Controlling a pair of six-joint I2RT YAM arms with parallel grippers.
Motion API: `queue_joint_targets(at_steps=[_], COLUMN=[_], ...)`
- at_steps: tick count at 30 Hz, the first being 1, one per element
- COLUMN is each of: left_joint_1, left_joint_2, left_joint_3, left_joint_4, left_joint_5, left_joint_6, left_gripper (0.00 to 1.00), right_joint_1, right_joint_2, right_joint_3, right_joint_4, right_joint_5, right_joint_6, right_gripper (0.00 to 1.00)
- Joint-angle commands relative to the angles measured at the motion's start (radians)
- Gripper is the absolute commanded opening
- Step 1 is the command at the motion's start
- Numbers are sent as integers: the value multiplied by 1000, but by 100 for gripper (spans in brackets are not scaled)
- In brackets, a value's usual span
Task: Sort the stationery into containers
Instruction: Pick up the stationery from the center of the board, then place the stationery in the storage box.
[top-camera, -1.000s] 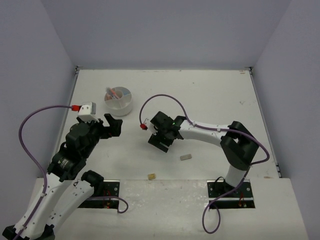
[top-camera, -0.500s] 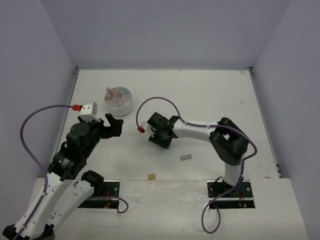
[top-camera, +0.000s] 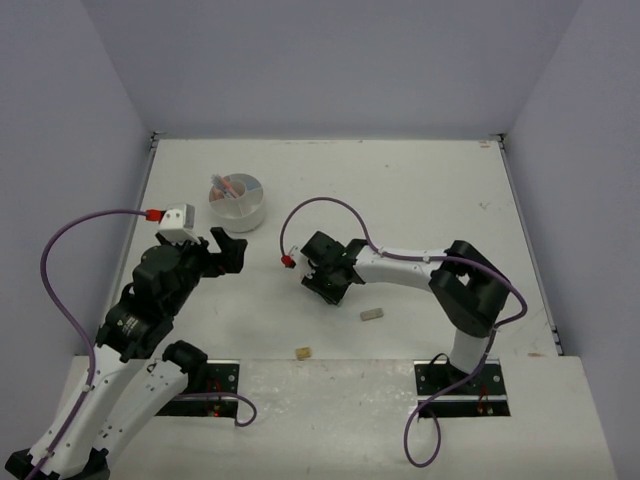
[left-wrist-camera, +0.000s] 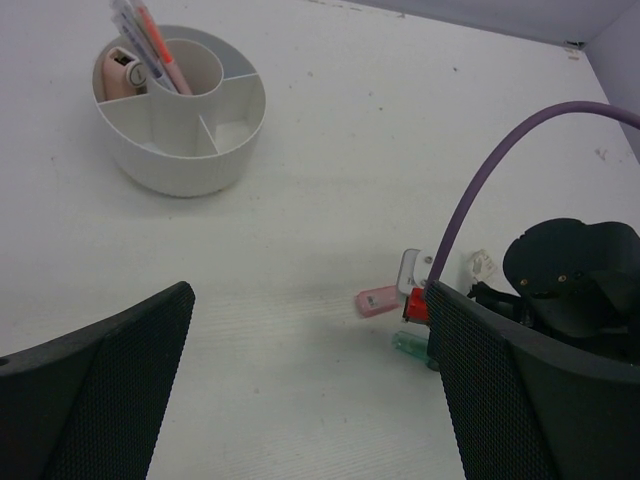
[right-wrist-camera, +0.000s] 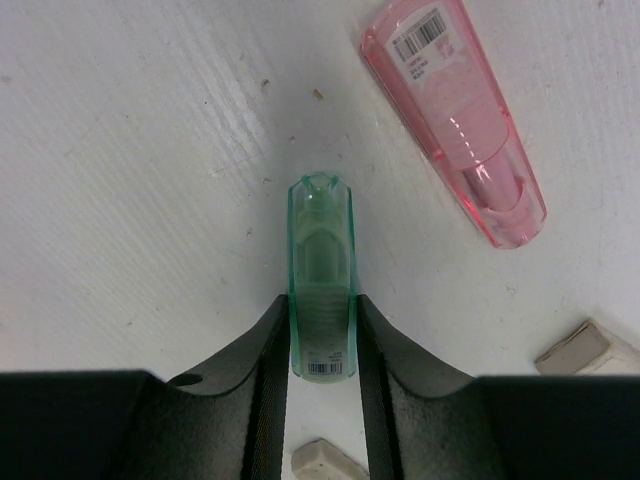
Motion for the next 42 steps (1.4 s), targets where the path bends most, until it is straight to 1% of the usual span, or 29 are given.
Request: queue_joint_targets(at_steps=[1, 4, 6, 7, 10, 12, 14, 16, 19, 24, 28, 31, 33, 34, 37, 38, 39, 40, 42], left_joint_1=[3, 3, 3, 3, 0, -14, -39, -89, -183, -251, -269, -270, -272, -271, -272, -272, -273, -274, -278], left_joint_2=[19, 49, 89, 121, 183, 231, 279, 297, 333, 408, 456, 457, 457, 459, 475, 479, 485, 494, 503], left_joint_3=[3, 14, 22, 24, 8, -9, -36, -51, -44, -35, -22, -31, -39, -40, -40, -39, -36, -33, -27], left_joint_4=[40, 53, 87, 103, 237, 307, 415, 481, 550, 635, 641, 640, 640, 641, 645, 651, 659, 664, 670], left_joint_5=[29, 66, 123, 175, 316, 389, 447, 460, 389, 382, 352, 313, 302, 300, 299, 302, 309, 321, 333], left_joint_6=[15, -64, -138, -154, -233, -268, -327, -362, -389, -408, -414, -419, -425, -428, -432, -431, -431, -432, -436], left_gripper=[100, 100, 100, 100, 100, 100, 100, 99, 98, 94, 89, 80, 69, 65, 61, 55, 43, 34, 34], right_joint_1=[6, 2, 2, 2, 1, 1, 2, 2, 3, 4, 4, 3, 4, 3, 4, 4, 4, 4, 2], right_joint_2=[-68, -169, -260, -289, -397, -475, -549, -637, -722, -751, -764, -771, -775, -778, -782, -780, -775, -769, -760], right_joint_3=[-36, -84, -125, -151, -204, -236, -273, -300, -329, -295, -289, -284, -281, -279, -273, -268, -262, -256, -248], right_joint_4=[37, 112, 183, 222, 302, 334, 385, 442, 474, 447, 465, 465, 468, 471, 479, 478, 478, 478, 477], right_joint_5=[35, 83, 120, 130, 116, 101, 90, 75, 58, 43, 32, 32, 42, 44, 40, 35, 32, 32, 51], right_joint_6=[67, 118, 186, 227, 291, 332, 376, 389, 409, 411, 418, 424, 430, 434, 435, 434, 433, 433, 437], right_gripper=[0, 0, 0, 0, 0, 0, 0, 0, 0, 0, 0, 0, 0, 0, 0, 0, 0, 0, 0])
